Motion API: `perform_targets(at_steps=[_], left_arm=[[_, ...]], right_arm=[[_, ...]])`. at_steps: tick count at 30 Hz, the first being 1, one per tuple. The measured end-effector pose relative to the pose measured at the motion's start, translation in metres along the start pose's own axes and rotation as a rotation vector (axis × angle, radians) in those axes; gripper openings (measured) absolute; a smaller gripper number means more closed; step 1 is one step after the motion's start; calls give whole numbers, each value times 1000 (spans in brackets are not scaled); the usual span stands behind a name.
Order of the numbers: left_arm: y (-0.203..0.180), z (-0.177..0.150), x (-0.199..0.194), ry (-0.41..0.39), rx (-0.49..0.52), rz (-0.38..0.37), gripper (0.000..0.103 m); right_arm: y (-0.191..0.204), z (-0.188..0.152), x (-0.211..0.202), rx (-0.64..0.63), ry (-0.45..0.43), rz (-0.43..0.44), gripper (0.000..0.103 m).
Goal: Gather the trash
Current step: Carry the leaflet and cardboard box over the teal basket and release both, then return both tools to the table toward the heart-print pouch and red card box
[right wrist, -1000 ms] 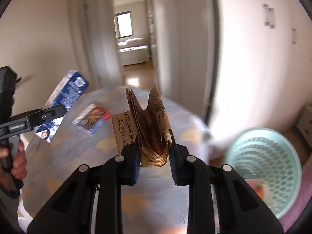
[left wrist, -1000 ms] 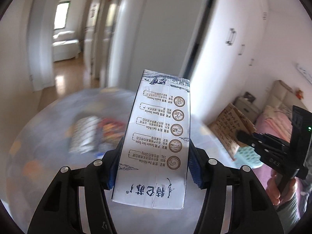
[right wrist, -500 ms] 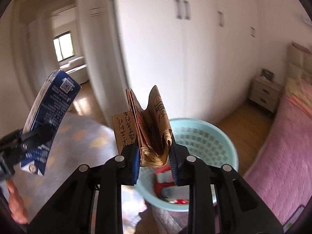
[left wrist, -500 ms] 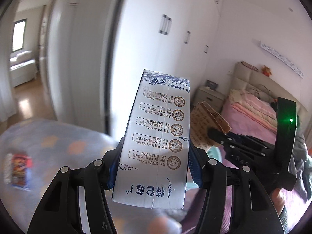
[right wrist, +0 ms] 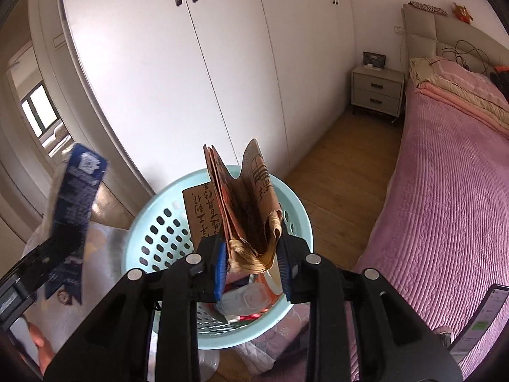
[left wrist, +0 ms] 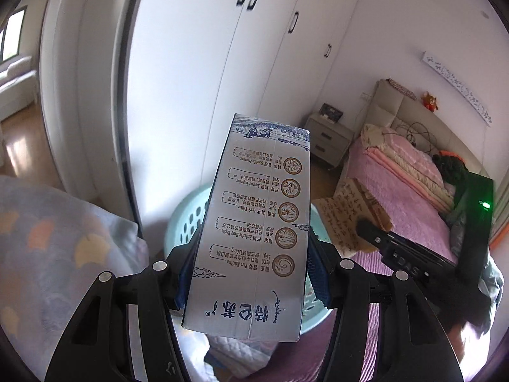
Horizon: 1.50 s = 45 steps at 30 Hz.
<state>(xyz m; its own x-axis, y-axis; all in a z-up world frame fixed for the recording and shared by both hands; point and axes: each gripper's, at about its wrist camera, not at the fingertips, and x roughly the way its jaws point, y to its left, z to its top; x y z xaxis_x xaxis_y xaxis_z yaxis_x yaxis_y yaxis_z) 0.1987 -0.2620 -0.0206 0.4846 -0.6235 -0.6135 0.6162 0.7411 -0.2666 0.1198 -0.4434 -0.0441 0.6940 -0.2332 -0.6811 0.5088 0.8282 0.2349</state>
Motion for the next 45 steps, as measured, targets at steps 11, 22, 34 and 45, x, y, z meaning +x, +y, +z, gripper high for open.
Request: perform_targets(at_steps=[11,22,34,45], left_arm=[[11,4,34,30,-27,42,79],[38,-6,-38,-29,-41,64,79],[81,-21,-133,-157,-87,147,79],[172,-43,-248,-299,-164,348,80]], right_arm=[[21,3,8,-58,37,10,34],[33,4,0,-66,37,54,58],[91,-5,-36,-141,-16,139,59],[211,-37,-61,-316,-44,315,59]])
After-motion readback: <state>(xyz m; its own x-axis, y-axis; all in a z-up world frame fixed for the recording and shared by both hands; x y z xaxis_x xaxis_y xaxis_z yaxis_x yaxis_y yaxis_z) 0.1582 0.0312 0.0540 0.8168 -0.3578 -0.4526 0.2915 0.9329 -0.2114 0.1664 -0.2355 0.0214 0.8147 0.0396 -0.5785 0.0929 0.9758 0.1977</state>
